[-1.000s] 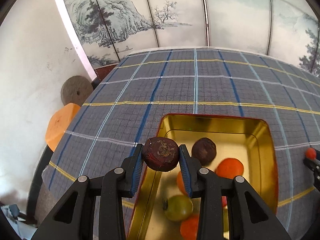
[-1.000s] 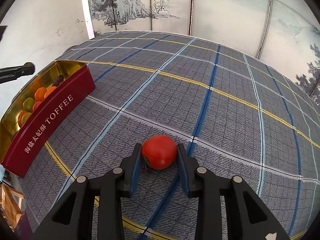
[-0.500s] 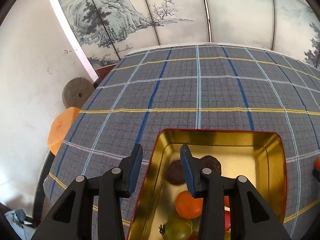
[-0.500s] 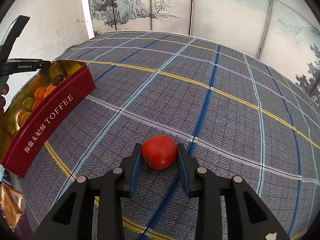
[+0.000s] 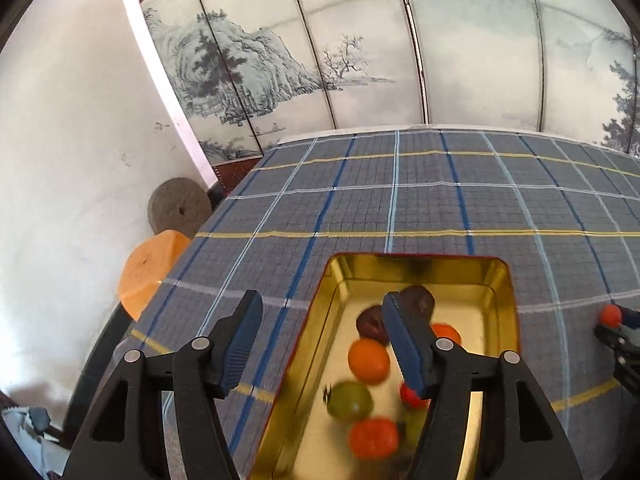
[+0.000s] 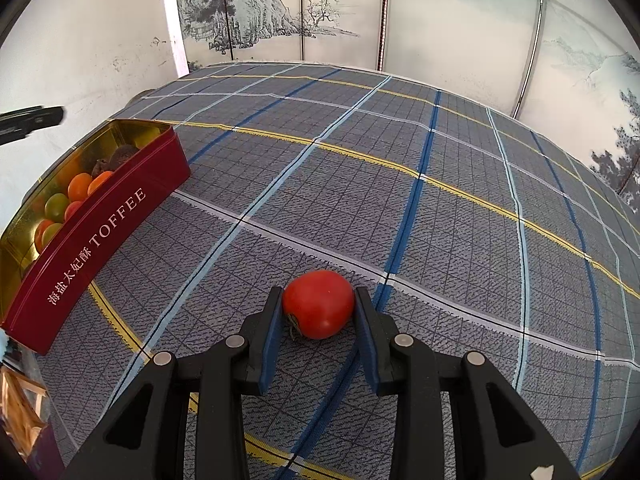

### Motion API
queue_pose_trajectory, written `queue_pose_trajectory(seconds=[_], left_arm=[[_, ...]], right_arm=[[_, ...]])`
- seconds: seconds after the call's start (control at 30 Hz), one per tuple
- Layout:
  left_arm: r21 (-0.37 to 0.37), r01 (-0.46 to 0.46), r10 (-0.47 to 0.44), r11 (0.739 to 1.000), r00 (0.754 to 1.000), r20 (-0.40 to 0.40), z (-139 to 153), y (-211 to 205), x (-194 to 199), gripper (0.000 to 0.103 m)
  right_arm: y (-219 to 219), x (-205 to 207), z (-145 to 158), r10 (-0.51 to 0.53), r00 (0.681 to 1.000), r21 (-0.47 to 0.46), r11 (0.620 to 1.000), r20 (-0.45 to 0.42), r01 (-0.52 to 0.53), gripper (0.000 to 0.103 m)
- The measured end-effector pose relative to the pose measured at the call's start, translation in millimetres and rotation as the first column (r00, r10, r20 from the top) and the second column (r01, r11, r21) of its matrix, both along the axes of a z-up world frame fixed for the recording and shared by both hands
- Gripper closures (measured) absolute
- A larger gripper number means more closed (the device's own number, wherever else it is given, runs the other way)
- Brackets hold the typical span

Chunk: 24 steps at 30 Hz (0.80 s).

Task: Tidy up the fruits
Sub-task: 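Open the left gripper to drop the brown fruit into the tray, then carry the red tomato over the tray and open the right gripper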

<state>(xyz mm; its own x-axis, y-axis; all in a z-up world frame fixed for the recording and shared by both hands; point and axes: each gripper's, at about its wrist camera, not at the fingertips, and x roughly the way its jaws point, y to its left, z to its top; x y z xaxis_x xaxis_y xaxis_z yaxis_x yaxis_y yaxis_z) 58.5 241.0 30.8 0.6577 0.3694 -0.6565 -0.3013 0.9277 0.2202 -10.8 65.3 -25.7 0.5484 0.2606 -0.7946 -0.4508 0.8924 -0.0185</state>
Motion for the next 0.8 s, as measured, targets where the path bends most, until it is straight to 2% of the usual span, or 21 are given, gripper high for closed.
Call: queue_pose_trajectory(seconds=[0.17,0.23,0.4,0.8], left_arm=[[-0.046,-0.024,0.024,0.999,1.000,0.003,7,-6,-36,0.039],[-0.043,-0.028,0.028,0.999,1.000,-0.001,8,-9,-48,0.039],[-0.045,-0.040,0.040,0.998,0.999,-0.005,10,-9,-66,0.039],[-0.059,-0.069,0.068,0.996,0.998,-0.016,1,-2,-89,0.039]], right_arm=[[-2,1,0,0.000,1.000,0.000,1.000,0.000,0.000,0.072],[0,0,0,0.000,1.000,0.001,1.000,0.000,0.000,0.072],[-2,-4,1,-0.006,1.000,-0.010,1.000,0.010,0.006,0.072],[4,-41,11,0.013,1.000,0.046,0.999,0.021,-0.014,0.072]])
